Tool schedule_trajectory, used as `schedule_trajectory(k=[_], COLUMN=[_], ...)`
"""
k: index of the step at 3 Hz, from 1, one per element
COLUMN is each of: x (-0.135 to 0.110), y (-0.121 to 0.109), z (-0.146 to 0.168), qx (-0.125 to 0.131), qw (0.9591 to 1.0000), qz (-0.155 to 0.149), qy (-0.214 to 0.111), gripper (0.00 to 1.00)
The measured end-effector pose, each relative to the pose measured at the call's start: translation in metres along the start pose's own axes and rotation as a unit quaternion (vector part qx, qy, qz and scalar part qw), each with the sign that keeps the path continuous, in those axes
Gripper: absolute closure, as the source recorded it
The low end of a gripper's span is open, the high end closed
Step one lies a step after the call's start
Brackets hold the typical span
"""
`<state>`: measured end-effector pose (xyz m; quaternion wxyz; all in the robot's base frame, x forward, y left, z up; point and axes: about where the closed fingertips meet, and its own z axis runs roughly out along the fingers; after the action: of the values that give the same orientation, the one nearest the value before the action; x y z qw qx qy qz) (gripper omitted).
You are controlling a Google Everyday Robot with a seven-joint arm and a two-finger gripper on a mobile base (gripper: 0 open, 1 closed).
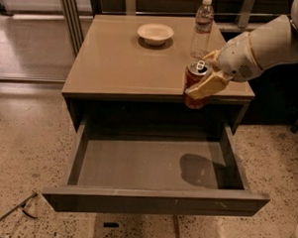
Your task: Place coke can into top drawer
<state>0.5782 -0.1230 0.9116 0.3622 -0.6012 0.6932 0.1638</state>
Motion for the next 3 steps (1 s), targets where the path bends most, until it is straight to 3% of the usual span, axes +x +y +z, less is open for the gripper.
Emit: schedule_trajectory(k=[1, 2, 3], x=[0.011, 0.022, 0.036], y=[0.006, 0.028, 0.057], z=[0.02, 0.046, 0.081], qx=[-0.002, 0.004, 0.007], qw=[0.9991, 0.9933, 0.9847], qz=[0.041, 0.11, 0.163], qy=[-0.009, -0.035, -0.061], gripper=[1.0, 1.0, 1.0])
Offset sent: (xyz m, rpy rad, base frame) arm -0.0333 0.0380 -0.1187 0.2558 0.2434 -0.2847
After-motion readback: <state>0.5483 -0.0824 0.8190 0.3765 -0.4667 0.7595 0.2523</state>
